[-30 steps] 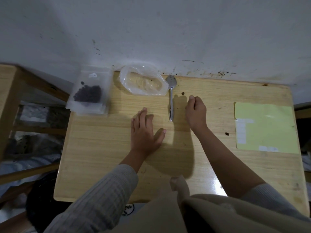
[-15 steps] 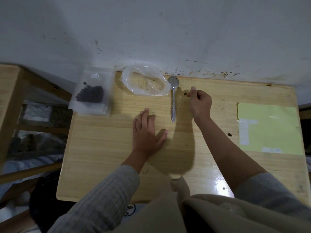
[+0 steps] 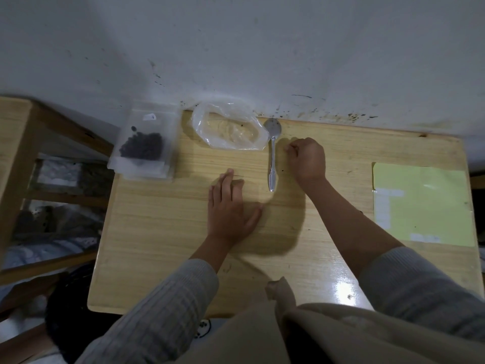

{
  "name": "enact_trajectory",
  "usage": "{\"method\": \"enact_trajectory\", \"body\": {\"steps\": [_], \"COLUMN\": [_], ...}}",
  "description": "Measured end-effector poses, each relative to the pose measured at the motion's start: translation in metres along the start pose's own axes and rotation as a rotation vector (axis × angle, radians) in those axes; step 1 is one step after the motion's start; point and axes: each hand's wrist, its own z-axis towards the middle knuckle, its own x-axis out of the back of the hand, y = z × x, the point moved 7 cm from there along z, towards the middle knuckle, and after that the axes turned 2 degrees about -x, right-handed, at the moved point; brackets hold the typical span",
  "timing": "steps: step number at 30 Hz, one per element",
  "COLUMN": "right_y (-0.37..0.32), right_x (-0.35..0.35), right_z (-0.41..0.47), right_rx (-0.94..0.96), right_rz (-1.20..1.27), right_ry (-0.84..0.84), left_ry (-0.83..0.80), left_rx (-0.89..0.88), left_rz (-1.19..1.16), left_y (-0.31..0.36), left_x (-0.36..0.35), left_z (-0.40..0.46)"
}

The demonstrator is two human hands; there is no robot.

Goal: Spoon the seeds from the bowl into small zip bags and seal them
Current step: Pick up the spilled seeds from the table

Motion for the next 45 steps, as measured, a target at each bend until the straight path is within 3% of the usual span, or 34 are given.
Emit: {"method": "enact_trajectory", "body": {"steps": [6, 11, 17, 22, 25, 28, 32, 40, 45], "right_y": [0.002, 0.008, 0.038, 0.051, 0.06, 0.058, 0.038, 0.035, 0.035], "right_x": [0.008, 0.025, 0.004, 0.009, 0.02, 0.034, 0.036, 0.024, 0.038], "right_z": [-0.006, -0.043, -0.1, -0.119, -0.112, -0.098, -0.083, -0.073, -0.097], "right_rx": [-0.046, -0.326, -0.689, -0.761, -0.688, -0.459, -0.225, -0.164, -0.205], "right_rz": [0.033, 0.385, 0.873, 1.184, 0.96, 0.546, 0.296, 0.072, 0.258], "right_ry": [0.011, 0.17, 0.093, 0.072, 0.087, 0.117, 0.092, 0.116, 0.232], "left_ry": [-0.034, -0.028, -0.004, 0.002, 0.002, 0.0, -0.007, 0.069, 0.026], "left_rx": [0.002, -0.007, -0.035, -0.021, -0.017, -0.016, -0.018, -0.042, -0.034], "left_rz": [0.021, 0.0, 0.024, 0.017, 0.016, 0.021, 0.024, 0.009, 0.014], "left_y": [0.0, 0.0, 0.0, 0.001, 0.0, 0.001, 0.002, 0.002, 0.0], "left_x": [-0.001, 0.001, 0.001, 0.0, 0.0, 0.0, 0.002, 0.005, 0.0], "left_z": [0.001, 0.002, 0.0, 0.001, 0.0, -0.001, 0.001, 0.001, -0.002]}}
